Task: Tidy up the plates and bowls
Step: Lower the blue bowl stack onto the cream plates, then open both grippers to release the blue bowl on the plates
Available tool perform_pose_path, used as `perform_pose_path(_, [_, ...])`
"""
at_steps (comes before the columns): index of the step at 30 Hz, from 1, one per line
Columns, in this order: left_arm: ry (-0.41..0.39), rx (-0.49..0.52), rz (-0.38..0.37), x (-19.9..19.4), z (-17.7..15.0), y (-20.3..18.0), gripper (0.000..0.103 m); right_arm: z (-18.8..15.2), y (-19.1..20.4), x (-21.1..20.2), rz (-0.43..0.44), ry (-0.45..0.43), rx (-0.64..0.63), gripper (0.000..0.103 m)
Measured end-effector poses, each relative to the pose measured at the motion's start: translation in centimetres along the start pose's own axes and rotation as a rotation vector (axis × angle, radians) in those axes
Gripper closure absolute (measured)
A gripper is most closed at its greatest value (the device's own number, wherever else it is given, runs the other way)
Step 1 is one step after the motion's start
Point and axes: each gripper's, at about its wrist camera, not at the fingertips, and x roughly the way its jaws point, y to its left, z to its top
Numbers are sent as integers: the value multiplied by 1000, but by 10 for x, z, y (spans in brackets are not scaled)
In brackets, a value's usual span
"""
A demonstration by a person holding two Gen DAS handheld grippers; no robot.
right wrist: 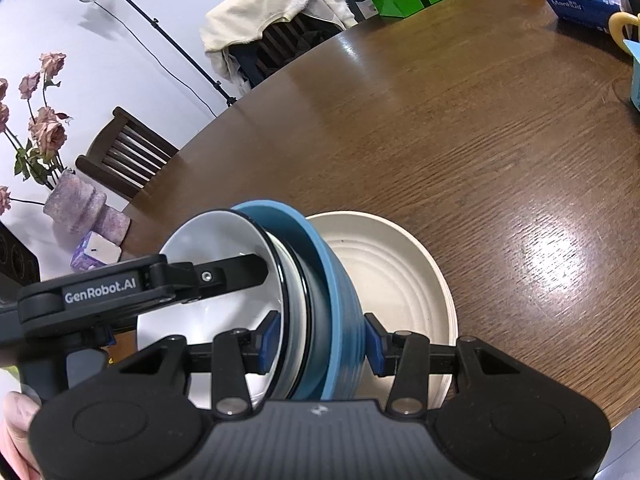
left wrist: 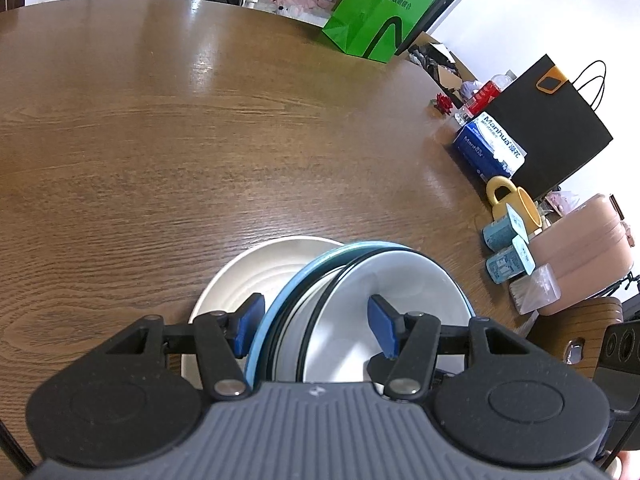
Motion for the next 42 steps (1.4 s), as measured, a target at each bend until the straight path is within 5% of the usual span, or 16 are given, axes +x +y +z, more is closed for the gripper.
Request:
perform_pose_path(25, [26,8,18,18,1,0,46,0,-4,14,-5,14,32,60])
perform_pose_path(34, [-19,20,26,4,-1,-5,24,2,-8,6,-1,-6,43,53])
perform_pose_path(42, [-127,39,20,-39,-10,-10,5,-3,1,-20,18,-77,4,28])
